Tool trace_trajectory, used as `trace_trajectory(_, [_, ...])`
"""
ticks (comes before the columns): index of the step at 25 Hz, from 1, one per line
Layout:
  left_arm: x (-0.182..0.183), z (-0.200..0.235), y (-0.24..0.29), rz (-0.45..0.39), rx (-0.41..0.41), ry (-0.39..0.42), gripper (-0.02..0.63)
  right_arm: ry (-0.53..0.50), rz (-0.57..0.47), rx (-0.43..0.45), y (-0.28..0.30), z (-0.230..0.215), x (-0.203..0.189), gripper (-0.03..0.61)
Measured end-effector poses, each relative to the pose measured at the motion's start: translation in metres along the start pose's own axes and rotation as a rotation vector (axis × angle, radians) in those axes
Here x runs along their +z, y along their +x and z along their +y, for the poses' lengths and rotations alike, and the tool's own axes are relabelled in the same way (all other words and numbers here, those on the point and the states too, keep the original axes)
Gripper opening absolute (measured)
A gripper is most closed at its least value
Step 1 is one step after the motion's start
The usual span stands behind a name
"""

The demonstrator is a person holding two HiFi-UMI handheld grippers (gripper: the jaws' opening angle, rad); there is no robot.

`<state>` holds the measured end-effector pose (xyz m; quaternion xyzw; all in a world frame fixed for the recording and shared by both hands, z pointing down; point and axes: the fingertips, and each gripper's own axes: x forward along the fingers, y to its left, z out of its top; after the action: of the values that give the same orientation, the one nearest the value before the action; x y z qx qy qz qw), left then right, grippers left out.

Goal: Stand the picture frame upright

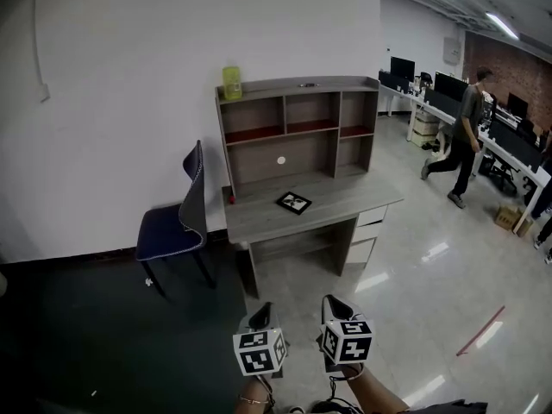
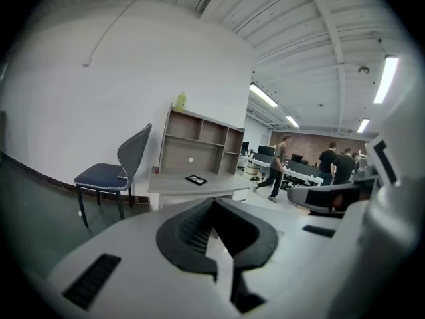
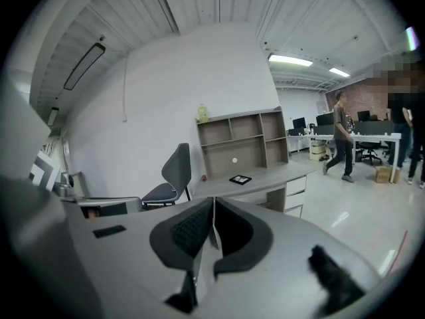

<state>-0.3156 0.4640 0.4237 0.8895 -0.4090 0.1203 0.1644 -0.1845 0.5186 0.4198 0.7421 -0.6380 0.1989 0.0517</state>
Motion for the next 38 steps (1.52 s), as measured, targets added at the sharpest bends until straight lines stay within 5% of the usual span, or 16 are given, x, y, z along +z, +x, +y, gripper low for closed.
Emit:
trace_trajectory(13, [-0.013,0.01,0.047,0.063,-0.011,0.015,0.011,0.041,0.052,-0.033,0.042,-0.025,-0.014,0.032])
trace_trajectory(38, [0.067,0.02,0.216,0.053,0.039,0.035,0.011,0.022,0.038,0.014,0.195,-0.105,0.08,0.032])
